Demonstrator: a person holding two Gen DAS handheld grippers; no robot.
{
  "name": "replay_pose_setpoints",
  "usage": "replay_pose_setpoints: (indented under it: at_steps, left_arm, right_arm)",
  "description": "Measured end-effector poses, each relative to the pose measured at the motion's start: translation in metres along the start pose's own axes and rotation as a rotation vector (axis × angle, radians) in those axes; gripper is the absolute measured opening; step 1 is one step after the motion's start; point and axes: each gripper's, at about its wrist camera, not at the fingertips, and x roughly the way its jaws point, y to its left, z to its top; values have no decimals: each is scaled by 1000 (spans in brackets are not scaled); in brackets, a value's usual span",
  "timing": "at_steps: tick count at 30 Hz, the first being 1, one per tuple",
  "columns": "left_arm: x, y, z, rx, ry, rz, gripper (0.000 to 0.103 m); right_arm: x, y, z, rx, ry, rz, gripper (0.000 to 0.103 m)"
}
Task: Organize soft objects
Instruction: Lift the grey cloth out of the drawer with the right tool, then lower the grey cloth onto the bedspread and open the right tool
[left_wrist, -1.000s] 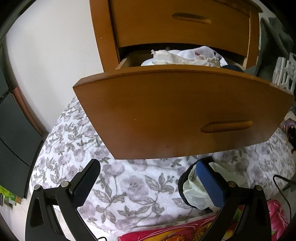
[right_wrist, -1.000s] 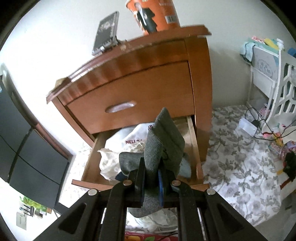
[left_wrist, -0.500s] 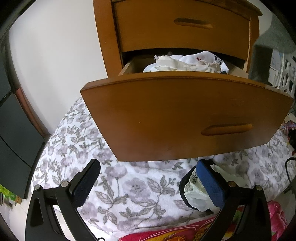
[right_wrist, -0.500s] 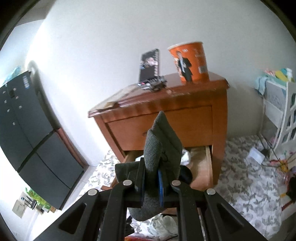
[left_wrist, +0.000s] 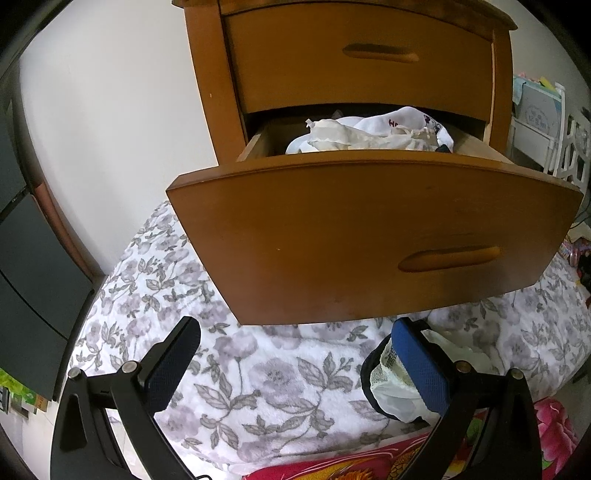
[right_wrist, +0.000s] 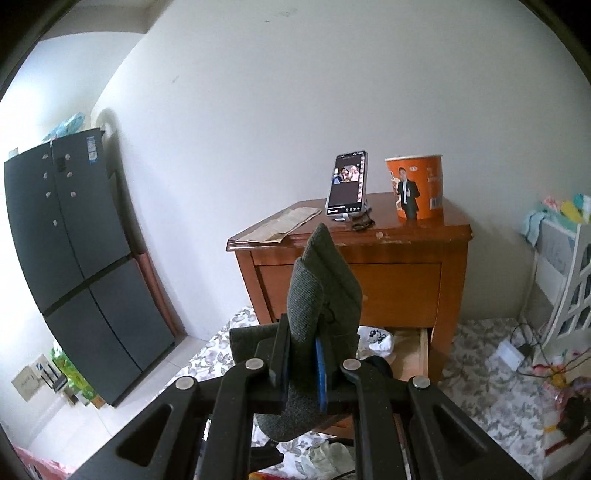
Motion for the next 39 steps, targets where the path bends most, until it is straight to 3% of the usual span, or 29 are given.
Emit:
replay_pose_setpoints:
  at_steps: [15,30,39]
  left_arm:
    - [-1,4,-1,-21,-3,-9,103]
    - [0,2,-1,-13,7,-11,103]
    - [2,2,0,-5,20,-13,103]
  right_arm:
    - [30,-8,-55,2,185,-78,12]
    - [145,-43,-157,123,542,-79,12]
    - [181,-53,-202,191,675,-78,12]
